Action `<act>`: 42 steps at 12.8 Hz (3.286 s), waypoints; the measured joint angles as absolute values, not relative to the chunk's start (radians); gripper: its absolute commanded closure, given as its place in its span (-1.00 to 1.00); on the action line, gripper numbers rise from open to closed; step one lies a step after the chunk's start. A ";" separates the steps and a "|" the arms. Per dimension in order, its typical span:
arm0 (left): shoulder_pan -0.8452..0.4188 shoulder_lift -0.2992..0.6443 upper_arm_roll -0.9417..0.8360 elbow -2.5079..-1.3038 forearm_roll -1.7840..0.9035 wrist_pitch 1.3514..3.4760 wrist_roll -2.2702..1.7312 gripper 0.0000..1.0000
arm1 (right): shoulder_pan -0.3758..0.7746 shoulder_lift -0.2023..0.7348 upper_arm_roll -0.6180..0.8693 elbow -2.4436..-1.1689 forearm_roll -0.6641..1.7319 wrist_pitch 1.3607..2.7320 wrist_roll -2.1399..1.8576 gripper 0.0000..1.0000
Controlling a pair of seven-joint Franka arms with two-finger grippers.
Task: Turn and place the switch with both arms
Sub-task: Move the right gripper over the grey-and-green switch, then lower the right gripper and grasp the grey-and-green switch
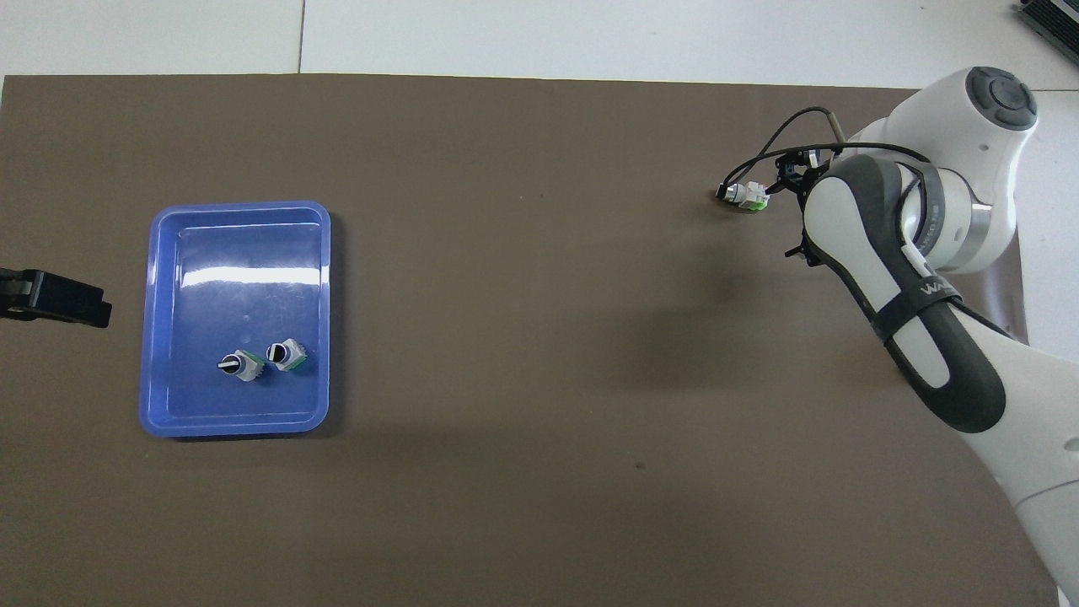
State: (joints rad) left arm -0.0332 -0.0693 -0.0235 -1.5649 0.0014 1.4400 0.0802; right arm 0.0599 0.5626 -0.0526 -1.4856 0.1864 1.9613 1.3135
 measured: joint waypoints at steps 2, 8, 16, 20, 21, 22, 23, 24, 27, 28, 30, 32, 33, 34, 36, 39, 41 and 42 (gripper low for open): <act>-0.033 -0.069 -0.024 -1.565 0.001 1.440 0.080 -1.00 | 0.037 0.637 -0.053 -1.378 0.188 1.877 1.368 -1.00; -0.033 -0.069 -0.024 -1.565 0.001 1.440 0.080 -1.00 | 0.023 0.704 -0.044 -1.331 0.257 1.996 1.446 -1.00; -0.033 -0.069 -0.023 -1.565 0.001 1.440 0.080 -1.00 | 0.025 0.728 -0.040 -1.343 0.259 2.031 1.456 -1.00; -0.033 -0.069 -0.024 -1.565 0.001 1.440 0.080 -1.00 | 0.028 0.730 -0.039 -1.348 0.259 2.042 1.456 -1.00; -0.033 -0.069 -0.024 -1.565 0.001 1.440 0.080 -1.00 | 0.032 0.730 -0.039 -1.348 0.259 2.042 1.456 -1.00; -0.033 -0.069 -0.024 -1.565 0.001 1.440 0.080 -1.00 | 0.035 0.730 -0.039 -1.348 0.259 2.042 1.456 -1.00; -0.033 -0.069 -0.024 -1.565 0.001 1.440 0.080 -1.00 | 0.037 0.730 -0.039 -1.349 0.259 2.042 1.456 -1.00; -0.033 -0.069 -0.023 -1.565 0.001 1.440 0.080 -1.00 | 0.038 0.730 -0.039 -1.349 0.259 2.042 1.456 -1.00; -0.033 -0.069 -0.024 -1.565 0.001 1.440 0.080 -1.00 | 0.038 0.730 -0.039 -1.349 0.259 2.042 1.456 -1.00; -0.033 -0.069 -0.023 -1.565 0.001 1.440 0.080 -1.00 | 0.038 0.730 -0.039 -1.349 0.259 2.042 1.456 -1.00; -0.033 -0.069 -0.023 -1.565 0.001 1.440 0.080 -1.00 | 0.038 0.730 -0.039 -1.350 0.259 2.042 1.456 -1.00; -0.033 -0.069 -0.024 -1.565 0.001 1.440 0.080 -1.00 | 0.038 0.730 -0.039 -1.351 0.259 2.042 1.456 -0.05; -0.033 -0.069 -0.024 -1.565 0.001 1.440 0.080 -1.00 | 0.038 0.730 -0.039 -1.353 0.259 2.042 1.454 0.99; -0.033 -0.069 -0.024 -1.565 0.001 1.440 0.080 -1.00 | 0.039 0.730 -0.039 -1.360 0.259 2.042 1.450 1.00; -0.033 -0.069 -0.024 -1.565 0.001 1.440 0.080 -1.00 | 0.040 0.730 -0.038 -1.370 0.260 2.066 1.449 1.00; -0.033 -0.069 -0.023 -1.565 0.001 1.440 0.080 -1.00 | 0.039 0.725 -0.039 -1.369 0.260 2.069 1.449 1.00; -0.033 -0.069 -0.023 -1.565 0.001 1.440 0.080 -1.00 | 0.038 0.725 -0.035 -1.368 0.260 2.063 1.445 1.00; -0.033 -0.069 -0.023 -1.565 0.001 1.440 0.080 -1.00 | 0.035 0.724 -0.024 -1.368 0.260 2.052 1.443 1.00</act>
State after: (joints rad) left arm -0.0332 -0.0693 -0.0235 -1.5650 0.0014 1.4400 0.0801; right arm 0.0350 0.7236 -0.0239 -1.3675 0.2598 2.0516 1.4428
